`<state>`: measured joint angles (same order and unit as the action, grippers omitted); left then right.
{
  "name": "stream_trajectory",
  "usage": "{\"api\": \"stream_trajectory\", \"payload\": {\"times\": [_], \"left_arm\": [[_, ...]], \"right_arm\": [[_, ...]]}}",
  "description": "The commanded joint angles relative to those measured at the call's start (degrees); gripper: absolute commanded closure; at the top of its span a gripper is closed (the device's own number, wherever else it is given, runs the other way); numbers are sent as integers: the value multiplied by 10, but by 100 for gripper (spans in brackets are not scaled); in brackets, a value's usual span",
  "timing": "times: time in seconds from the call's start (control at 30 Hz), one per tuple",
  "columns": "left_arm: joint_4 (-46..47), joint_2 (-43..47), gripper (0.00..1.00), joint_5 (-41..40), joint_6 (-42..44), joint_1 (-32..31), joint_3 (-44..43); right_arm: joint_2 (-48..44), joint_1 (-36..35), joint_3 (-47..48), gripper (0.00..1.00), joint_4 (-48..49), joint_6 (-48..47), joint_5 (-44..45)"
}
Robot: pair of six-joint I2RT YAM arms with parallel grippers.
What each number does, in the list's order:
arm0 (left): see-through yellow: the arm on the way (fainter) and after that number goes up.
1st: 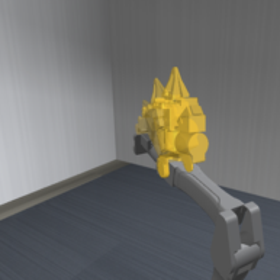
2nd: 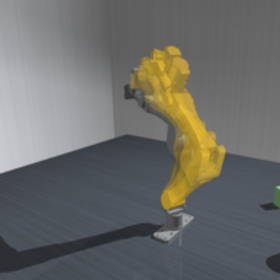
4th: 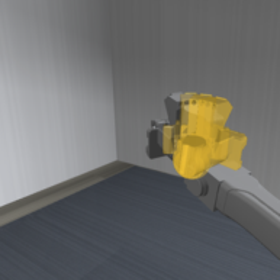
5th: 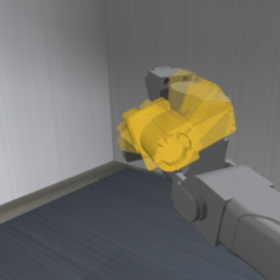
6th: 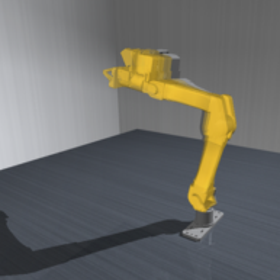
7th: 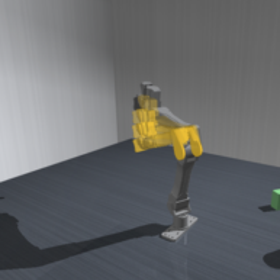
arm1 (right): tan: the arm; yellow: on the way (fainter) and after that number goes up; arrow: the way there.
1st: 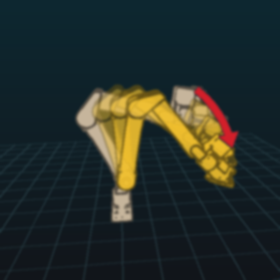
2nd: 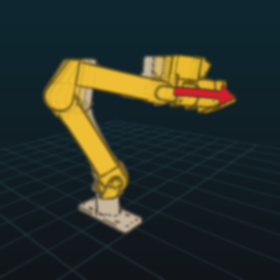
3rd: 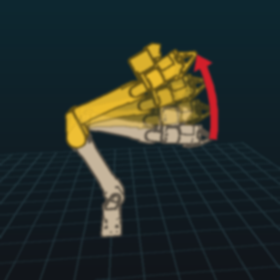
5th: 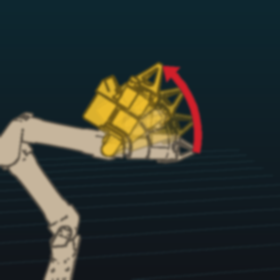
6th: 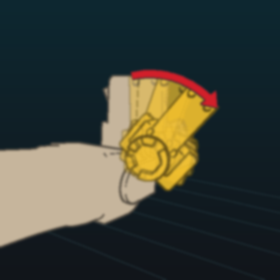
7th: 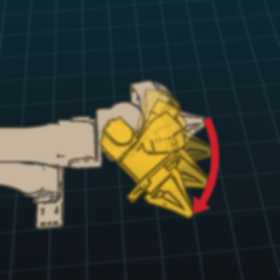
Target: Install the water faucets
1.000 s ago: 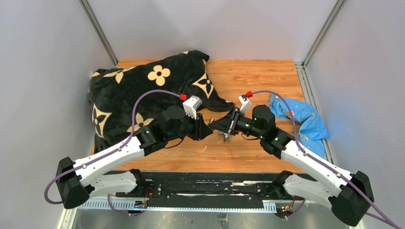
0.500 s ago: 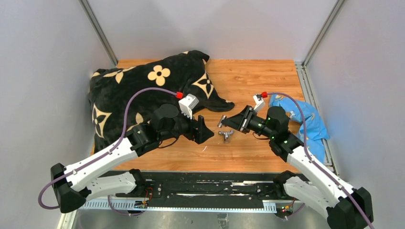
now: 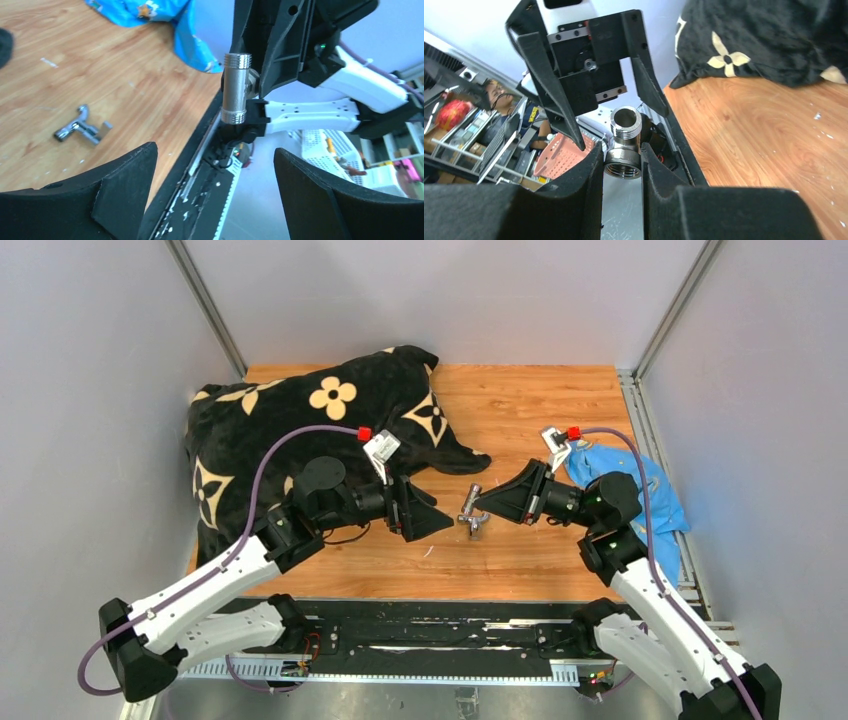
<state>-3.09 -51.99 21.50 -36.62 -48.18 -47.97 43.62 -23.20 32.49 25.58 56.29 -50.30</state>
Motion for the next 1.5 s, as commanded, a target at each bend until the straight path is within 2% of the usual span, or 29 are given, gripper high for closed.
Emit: {"api": "stream_trajectory", "payload": {"times": [0.0,0.2,0.37,0.53,1.3,1.47], "left_arm": [[76,-18,10,98,-33,2,-25],[152,-48,9,160,-92,2,-16],[165,-60,10,179,-111,2,-23],[167,-70,16,180,-115,2,-31],[181,-105,54,178,-130,-11,-62],[181,-106,57,171,-135,-13,-61]], "right_arm": [[0,8,-1,100,121,39,-59],[41,8,-17,99,293,134,-75],[69,7,-21,99,359,173,-74],[77,-1,-20,100,376,177,-74],[78,-22,-19,99,358,154,-73],[77,-25,-17,99,349,146,-75]]}}
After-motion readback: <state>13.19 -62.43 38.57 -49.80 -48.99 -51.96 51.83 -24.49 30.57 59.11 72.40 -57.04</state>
